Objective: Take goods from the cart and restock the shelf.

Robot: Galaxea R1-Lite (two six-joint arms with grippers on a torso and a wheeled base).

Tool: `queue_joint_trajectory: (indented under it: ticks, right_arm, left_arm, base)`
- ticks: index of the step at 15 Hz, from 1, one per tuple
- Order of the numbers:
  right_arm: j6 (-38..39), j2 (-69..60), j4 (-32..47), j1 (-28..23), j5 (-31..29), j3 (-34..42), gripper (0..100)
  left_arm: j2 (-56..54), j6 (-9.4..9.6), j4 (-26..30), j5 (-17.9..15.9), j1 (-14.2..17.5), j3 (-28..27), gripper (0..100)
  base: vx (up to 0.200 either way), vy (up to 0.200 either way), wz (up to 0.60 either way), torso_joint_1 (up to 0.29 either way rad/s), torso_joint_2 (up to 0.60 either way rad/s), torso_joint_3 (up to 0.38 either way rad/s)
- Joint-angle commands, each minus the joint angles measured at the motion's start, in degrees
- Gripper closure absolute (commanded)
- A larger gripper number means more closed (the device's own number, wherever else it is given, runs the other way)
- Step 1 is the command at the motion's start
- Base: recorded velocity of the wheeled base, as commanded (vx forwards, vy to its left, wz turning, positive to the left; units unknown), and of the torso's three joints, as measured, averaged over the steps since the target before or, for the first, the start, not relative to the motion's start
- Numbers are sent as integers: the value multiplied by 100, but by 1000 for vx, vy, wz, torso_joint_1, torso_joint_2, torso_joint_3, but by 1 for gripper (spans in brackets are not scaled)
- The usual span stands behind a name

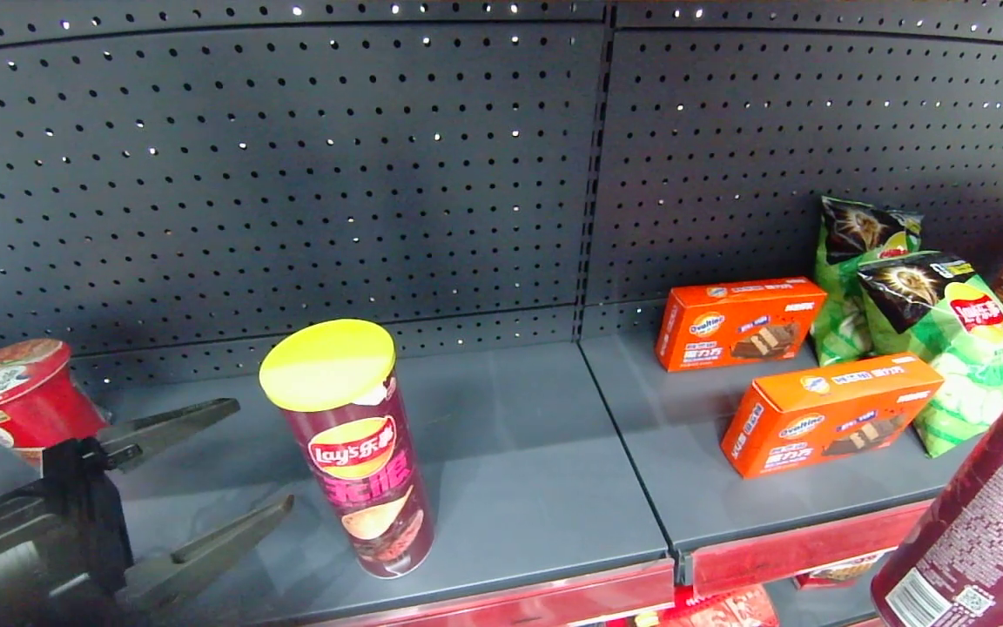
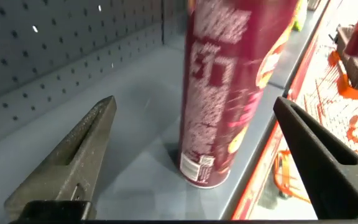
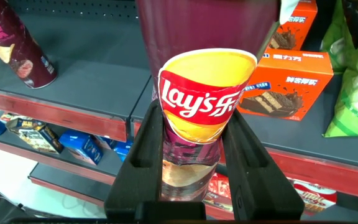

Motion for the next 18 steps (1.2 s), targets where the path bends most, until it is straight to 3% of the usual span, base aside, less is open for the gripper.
queue_joint_trajectory:
  ticks: [1,4,6,7,8,11,13,14,15,18]
  right_arm:
    - [10,-1,-3,7,-1,-9,100]
    - [10,-10,-3,7,-1,-9,100]
    - [10,-10,-3,7,-10,-1,100]
    - [10,-1,-3,7,-1,-9,100]
    - [10,-1,-3,7,-10,-9,100]
    - [10,-1,-3,-2,-10,-9,100]
    - [1,-1,-12,7,-10,-9,100]
    - [1,8,-21,7,-10,-53,100]
    - [1,26,-56,7,-1,-106,100]
    - [-34,52,-91,-2,-1,-255,100]
  left_arm:
    - [-329,-6,4,0,62,22,0]
    - [-750,-32,13,0,484,145,0]
    - [-909,-93,13,0,581,163,0]
    - [-1216,-296,4,114,607,110,0]
    - [-1357,-340,4,299,607,110,0]
    - [-1796,-313,250,852,607,233,0]
    - [-2157,-278,725,1178,607,242,0]
    - [-2675,-137,1419,1793,607,198,0]
    - [-3097,-85,1859,2171,607,189,0]
    - [-4670,-76,3731,2575,634,-4,0]
  base:
    - [0,0,0,0,0,0]
    - [0,0,0,0,0,0]
    - [0,0,0,0,0,0]
    - [0,0,0,0,0,0]
    - [0,0,0,0,0,0]
    - [0,0,0,0,0,0]
    - [0,0,0,0,0,0]
    - [0,0,0,0,0,0]
    - [0,0,0,0,0,0]
    - [0,0,0,0,0,0]
